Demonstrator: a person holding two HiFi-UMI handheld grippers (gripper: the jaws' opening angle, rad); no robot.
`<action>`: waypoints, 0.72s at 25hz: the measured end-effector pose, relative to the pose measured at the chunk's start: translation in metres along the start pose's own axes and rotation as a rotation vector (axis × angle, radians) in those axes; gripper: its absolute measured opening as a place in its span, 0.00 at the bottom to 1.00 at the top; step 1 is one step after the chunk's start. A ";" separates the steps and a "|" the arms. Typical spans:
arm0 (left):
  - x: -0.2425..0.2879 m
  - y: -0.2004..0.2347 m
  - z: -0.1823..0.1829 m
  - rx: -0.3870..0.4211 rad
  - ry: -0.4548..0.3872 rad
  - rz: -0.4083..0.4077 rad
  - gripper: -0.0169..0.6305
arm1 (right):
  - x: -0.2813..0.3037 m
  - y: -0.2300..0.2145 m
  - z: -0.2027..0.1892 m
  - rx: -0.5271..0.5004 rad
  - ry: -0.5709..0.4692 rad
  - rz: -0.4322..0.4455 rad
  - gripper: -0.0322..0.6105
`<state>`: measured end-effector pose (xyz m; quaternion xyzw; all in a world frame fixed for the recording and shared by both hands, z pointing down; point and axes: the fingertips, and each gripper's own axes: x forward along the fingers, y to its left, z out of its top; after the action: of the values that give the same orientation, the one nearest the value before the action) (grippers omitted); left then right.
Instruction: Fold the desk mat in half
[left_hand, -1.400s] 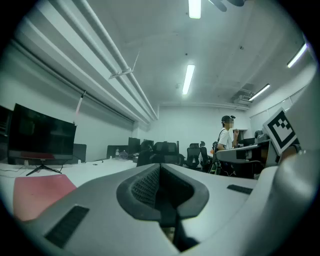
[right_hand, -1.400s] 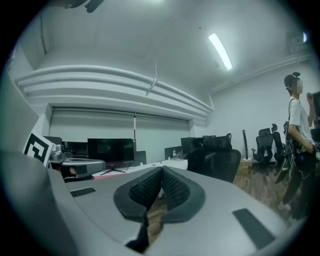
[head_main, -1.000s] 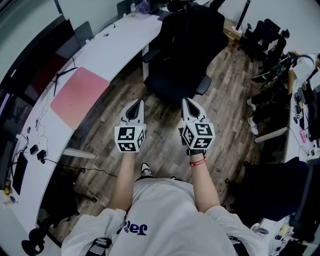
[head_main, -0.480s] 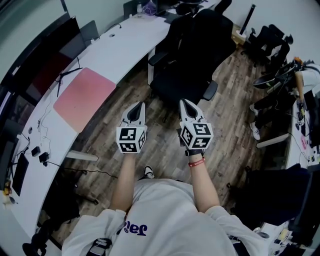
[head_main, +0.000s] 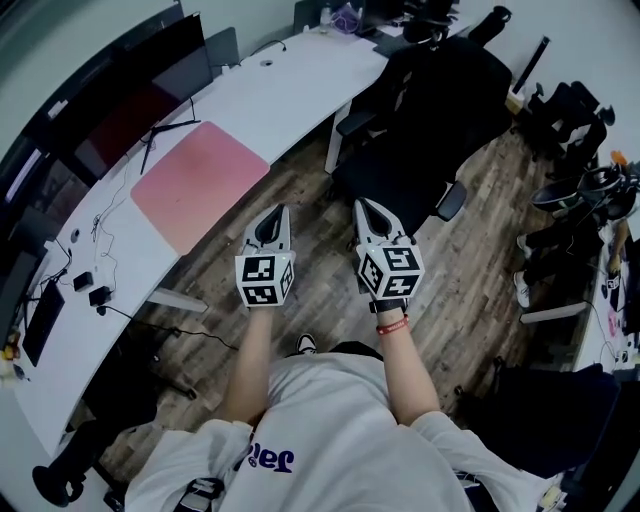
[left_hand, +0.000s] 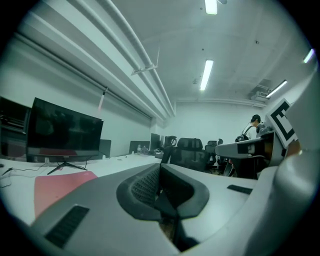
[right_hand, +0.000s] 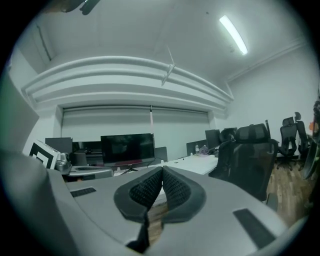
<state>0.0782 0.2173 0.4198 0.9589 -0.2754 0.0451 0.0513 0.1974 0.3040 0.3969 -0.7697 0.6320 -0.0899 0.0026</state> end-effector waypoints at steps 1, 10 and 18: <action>-0.003 0.010 -0.001 -0.004 -0.002 0.019 0.06 | 0.007 0.009 -0.002 -0.006 0.007 0.019 0.06; -0.037 0.083 -0.008 -0.062 0.010 0.169 0.06 | 0.069 0.082 -0.007 -0.034 0.072 0.169 0.05; -0.054 0.149 -0.013 -0.141 -0.029 0.285 0.06 | 0.133 0.149 -0.017 -0.065 0.113 0.355 0.05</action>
<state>-0.0481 0.1213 0.4371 0.9048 -0.4117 0.0188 0.1075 0.0749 0.1464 0.4138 -0.6397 0.7595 -0.1106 -0.0420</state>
